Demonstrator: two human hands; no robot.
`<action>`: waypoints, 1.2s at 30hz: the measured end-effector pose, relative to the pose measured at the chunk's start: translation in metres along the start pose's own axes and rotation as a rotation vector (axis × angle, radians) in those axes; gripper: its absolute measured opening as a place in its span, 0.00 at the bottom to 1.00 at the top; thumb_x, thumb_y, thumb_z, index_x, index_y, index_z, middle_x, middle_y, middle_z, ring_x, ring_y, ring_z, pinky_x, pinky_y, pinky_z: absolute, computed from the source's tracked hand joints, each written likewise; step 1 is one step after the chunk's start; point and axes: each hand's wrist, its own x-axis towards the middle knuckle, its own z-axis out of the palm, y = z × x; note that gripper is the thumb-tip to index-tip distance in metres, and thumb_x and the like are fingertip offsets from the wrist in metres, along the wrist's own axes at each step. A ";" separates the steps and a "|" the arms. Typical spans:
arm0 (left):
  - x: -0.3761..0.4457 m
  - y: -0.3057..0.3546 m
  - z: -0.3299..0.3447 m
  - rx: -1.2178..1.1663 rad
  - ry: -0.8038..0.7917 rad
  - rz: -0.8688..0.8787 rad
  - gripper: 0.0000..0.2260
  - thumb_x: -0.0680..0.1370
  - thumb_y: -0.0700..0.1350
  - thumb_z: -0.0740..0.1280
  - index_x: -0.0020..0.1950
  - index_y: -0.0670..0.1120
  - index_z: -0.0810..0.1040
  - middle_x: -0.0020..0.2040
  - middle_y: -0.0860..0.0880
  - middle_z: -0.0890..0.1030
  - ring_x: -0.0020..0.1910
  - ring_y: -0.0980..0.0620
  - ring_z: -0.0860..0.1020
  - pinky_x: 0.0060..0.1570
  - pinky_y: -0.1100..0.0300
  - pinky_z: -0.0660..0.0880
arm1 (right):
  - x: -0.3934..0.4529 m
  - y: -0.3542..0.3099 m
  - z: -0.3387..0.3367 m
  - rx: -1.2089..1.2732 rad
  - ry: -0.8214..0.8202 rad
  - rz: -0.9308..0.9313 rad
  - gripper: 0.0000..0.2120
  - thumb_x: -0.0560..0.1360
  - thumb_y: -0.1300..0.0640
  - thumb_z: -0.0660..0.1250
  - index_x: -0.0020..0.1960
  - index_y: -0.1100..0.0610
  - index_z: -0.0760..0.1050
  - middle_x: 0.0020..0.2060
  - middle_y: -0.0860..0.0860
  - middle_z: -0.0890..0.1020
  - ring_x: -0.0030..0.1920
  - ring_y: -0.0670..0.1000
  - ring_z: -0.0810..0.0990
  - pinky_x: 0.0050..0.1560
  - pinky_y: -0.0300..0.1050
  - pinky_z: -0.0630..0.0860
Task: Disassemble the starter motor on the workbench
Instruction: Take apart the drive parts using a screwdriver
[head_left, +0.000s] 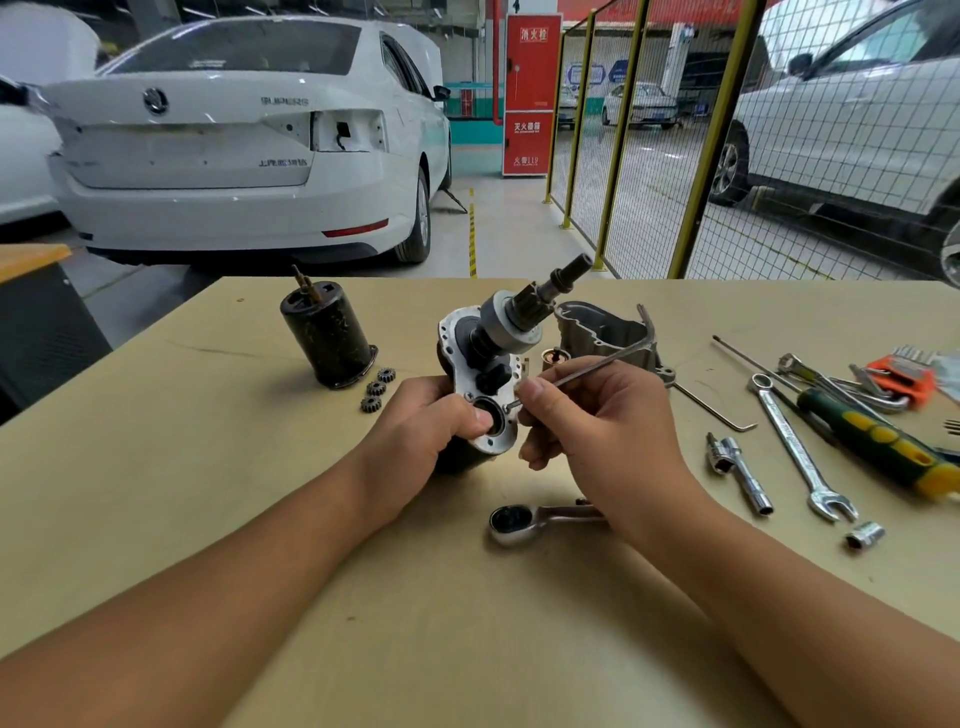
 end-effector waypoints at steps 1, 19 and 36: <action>0.000 0.001 0.001 0.009 -0.004 -0.001 0.13 0.66 0.53 0.67 0.43 0.47 0.84 0.39 0.50 0.83 0.39 0.56 0.79 0.39 0.68 0.74 | 0.001 -0.001 -0.003 -0.051 -0.017 -0.025 0.04 0.78 0.63 0.71 0.44 0.62 0.81 0.32 0.57 0.83 0.28 0.57 0.82 0.31 0.50 0.80; -0.001 0.001 0.004 0.035 0.084 -0.043 0.08 0.62 0.56 0.68 0.38 0.61 0.84 0.36 0.53 0.82 0.37 0.57 0.80 0.39 0.63 0.76 | 0.013 -0.009 -0.014 -0.169 -0.072 0.027 0.07 0.79 0.58 0.71 0.43 0.58 0.80 0.34 0.56 0.84 0.29 0.57 0.84 0.28 0.50 0.79; 0.004 -0.003 0.010 0.349 0.082 -0.033 0.18 0.63 0.63 0.68 0.34 0.48 0.75 0.32 0.54 0.70 0.33 0.58 0.69 0.31 0.68 0.64 | 0.045 -0.015 -0.110 -0.954 -0.125 0.497 0.17 0.71 0.50 0.78 0.36 0.63 0.79 0.23 0.54 0.81 0.20 0.54 0.76 0.24 0.44 0.77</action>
